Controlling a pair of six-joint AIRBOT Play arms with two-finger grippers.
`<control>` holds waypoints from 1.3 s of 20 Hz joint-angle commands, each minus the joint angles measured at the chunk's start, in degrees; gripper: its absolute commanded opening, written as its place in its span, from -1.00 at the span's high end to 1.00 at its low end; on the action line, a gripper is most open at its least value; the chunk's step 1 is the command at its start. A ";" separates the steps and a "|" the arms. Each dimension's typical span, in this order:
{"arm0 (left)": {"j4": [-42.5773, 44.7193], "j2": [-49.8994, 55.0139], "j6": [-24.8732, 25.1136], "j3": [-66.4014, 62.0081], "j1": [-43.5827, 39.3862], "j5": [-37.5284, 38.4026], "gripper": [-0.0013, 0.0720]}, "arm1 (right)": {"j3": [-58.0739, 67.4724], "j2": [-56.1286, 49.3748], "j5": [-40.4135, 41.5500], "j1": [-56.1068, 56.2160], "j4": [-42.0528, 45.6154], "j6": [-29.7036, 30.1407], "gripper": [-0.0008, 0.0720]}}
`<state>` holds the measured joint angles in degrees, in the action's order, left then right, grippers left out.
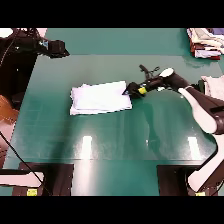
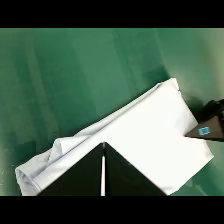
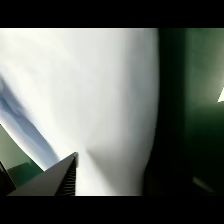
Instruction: Fold the shirts.
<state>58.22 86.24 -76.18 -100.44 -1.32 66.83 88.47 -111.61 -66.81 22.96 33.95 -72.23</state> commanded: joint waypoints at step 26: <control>-1.99 -0.07 -0.31 0.02 -17.14 -3.34 0.90 | 26.67 15.93 -5.09 -47.82 20.00 -2.43 0.94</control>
<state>56.16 86.19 -76.49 -100.44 -17.78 64.40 115.04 -96.18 -72.40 -19.53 53.74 -75.68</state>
